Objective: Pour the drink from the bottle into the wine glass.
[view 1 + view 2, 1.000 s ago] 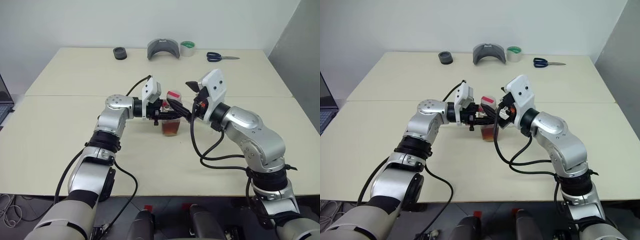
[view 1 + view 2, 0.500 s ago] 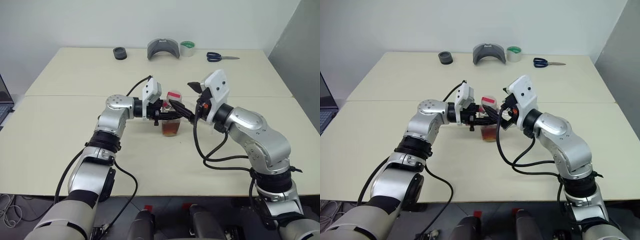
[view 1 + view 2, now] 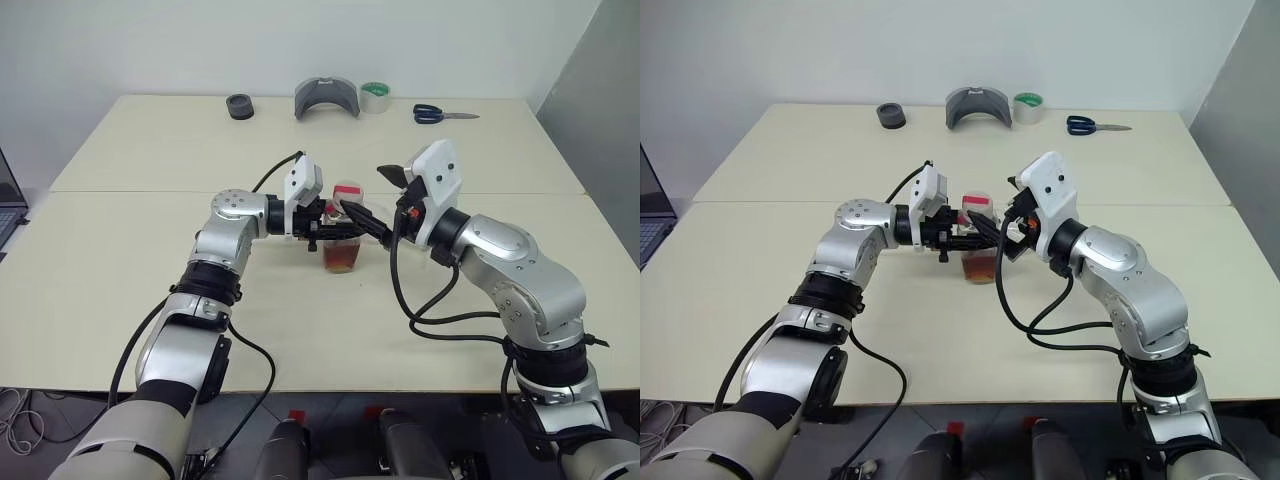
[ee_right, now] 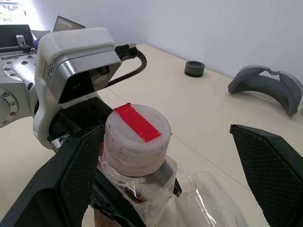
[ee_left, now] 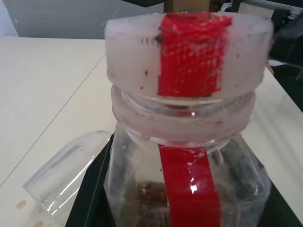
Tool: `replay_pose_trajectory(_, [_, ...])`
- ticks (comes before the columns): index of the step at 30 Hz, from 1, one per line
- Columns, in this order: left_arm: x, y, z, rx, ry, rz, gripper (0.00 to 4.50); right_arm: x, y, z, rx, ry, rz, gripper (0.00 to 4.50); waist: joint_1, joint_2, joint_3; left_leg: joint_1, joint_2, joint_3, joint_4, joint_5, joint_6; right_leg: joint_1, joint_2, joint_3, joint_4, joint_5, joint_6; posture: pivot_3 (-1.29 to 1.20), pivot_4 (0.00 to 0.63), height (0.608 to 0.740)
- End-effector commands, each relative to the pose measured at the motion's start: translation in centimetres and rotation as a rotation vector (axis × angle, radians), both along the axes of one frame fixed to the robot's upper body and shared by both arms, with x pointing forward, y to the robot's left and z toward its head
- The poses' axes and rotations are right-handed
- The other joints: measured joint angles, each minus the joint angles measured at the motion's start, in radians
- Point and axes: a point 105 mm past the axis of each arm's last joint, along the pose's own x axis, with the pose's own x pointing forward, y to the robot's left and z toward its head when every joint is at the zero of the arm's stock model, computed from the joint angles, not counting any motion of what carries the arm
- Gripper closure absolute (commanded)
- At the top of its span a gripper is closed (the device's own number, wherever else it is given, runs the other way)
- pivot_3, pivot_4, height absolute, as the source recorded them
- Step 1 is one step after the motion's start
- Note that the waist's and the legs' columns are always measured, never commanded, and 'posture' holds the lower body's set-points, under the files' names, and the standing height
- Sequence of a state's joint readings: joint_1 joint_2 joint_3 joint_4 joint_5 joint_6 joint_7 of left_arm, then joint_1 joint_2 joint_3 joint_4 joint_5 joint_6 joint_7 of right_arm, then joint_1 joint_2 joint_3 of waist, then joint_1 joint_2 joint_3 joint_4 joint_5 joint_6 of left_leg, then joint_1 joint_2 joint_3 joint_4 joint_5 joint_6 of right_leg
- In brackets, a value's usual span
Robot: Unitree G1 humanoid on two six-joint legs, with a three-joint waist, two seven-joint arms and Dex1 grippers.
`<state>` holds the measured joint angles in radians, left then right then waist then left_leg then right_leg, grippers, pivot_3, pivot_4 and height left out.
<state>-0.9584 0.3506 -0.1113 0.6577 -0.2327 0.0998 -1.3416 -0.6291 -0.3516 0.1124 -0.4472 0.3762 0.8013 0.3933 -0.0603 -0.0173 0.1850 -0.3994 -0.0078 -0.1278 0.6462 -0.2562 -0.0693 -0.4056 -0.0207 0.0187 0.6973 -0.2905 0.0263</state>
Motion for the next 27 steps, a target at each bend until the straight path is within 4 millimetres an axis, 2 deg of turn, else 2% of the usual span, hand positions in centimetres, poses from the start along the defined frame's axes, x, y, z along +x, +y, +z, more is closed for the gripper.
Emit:
replay_pose_trajectory(1, [-0.1, 0.2, 1.6, -0.028, -0.061, -0.009, 2.77, 0.1, -1.3, 1.1, 0.014, -0.042, -0.050, 0.00, 0.000, 0.000, 0.000, 0.000, 0.000, 0.000, 0.000, 0.000, 0.000, 0.000, 0.000, 0.000, 0.000, 0.000, 0.000, 0.00, 0.150, 0.740])
replay_pose_trajectory(18, [0.0, 0.3, 1.5, -0.027, -0.062, -0.005, 2.77, -0.2, -1.1, 1.0, 0.007, -0.041, -0.031, 0.00, 0.000, 0.000, 0.000, 0.000, 0.000, 0.000, 0.000, 0.000, 0.000, 0.000, 0.000, 0.000, 0.000, 0.000, 0.000, 0.00, 0.150, 0.740])
replay_pose_trajectory(27, [0.1, 0.5, 1.2, -0.027, -0.060, 0.002, 2.77, -1.1, -0.4, 1.5, 0.061, -0.010, 0.051, 0.00, 0.000, 0.000, 0.000, 0.000, 0.000, 0.000, 0.000, 0.000, 0.000, 0.000, 0.000, 0.000, 0.000, 0.000, 0.000, 0.00, 0.150, 0.740])
